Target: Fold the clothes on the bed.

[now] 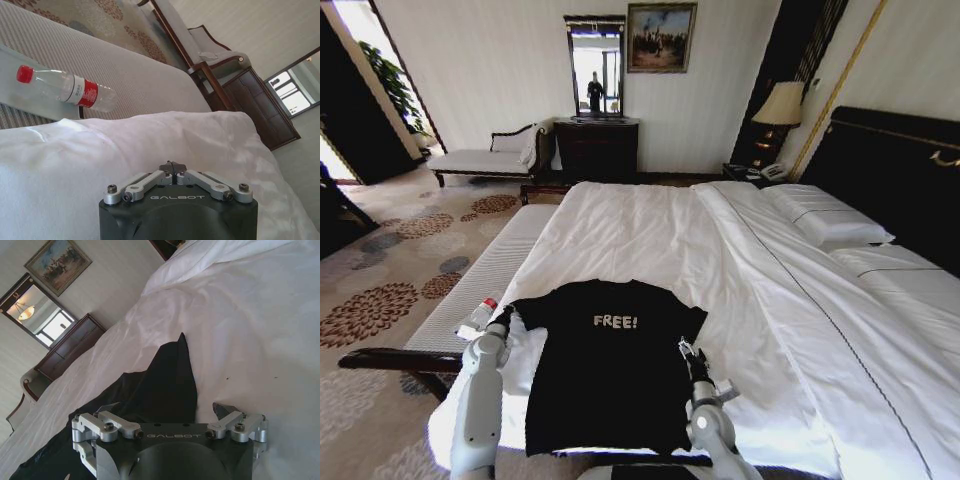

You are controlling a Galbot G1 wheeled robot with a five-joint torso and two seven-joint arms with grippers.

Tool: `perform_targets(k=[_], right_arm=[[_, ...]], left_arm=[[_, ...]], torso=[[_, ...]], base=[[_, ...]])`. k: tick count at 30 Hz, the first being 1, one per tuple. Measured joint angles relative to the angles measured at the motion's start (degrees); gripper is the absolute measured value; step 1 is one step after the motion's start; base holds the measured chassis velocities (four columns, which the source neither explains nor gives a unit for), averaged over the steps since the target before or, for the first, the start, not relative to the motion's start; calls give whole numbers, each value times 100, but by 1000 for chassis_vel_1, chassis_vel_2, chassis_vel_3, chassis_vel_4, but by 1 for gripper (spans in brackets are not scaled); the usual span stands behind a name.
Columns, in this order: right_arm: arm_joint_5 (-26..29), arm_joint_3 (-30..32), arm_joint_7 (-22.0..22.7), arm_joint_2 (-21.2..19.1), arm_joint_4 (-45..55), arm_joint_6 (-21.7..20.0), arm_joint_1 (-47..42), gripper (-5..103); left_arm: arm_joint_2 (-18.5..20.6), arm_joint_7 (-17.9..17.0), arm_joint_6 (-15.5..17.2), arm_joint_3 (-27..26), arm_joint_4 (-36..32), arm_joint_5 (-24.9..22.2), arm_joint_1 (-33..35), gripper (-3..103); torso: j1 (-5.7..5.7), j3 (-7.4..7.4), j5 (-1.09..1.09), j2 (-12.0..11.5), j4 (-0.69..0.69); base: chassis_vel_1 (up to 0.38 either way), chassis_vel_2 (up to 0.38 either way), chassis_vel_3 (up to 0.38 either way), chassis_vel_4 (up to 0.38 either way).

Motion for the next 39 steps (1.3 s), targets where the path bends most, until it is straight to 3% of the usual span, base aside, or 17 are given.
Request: perform_targets(k=[9,12,16,18,19,22,24,26,27,30,34,39], right_arm=[[15,10,1,-13,79,0,10,100],[16,2,9,-18,79,-1,22,100],[153,35,104,-105,143,-56,104,100],[162,41,108,-112,147,-59,111,100],[256,97,139,-175,159,-95,174,100],[441,212,166,-317,58,-189,353,100],[495,260,167,-364,-10,-213,423,100],[588,347,162,-412,-125,-242,538,100],[644,373,147,-426,-197,-256,621,100],[840,400,7,-439,-369,-266,810,100],[1334,468,-570,-474,-776,-236,1069,100],[1416,449,-936,-510,-1261,-155,1357,100]], left_arm=[[24,-49,-13,-42,-79,1,23,-3],[65,-52,-16,-48,-182,1,74,4],[289,-219,-25,-189,-647,-256,295,20],[312,-237,-25,-210,-694,-292,318,20],[429,-324,-21,-351,-1015,-486,484,31],[589,-463,52,-673,-1891,-901,994,42],[617,-474,102,-756,-2267,-907,1285,47],[596,-444,164,-791,-2728,-576,1908,58],[545,-380,163,-810,-2873,-367,2235,58],[379,-163,82,-859,-3073,-68,2889,69],[70,46,-101,-891,-3359,-44,3605,85],[-80,65,-205,-980,-3578,-138,3914,98]], torso=[[0,0,0,0,0],[0,0,1,0,1],[0,0,1,0,-1],[0,0,1,0,-1],[0,0,0,0,0],[0,0,1,0,3],[0,0,4,0,3],[0,-1,2,0,-2],[0,-1,-1,0,-3],[0,0,1,0,6],[0,-1,0,0,-2],[0,-1,2,0,0]], base=[[0,0,0,0],[0,0,0,0],[0,0,0,0],[0,0,0,0],[0,0,0,0],[0,0,0,0],[0,0,0,0],[0,0,0,0],[0,0,0,0],[0,0,0,0],[0,0,0,0],[0,0,0,0]])
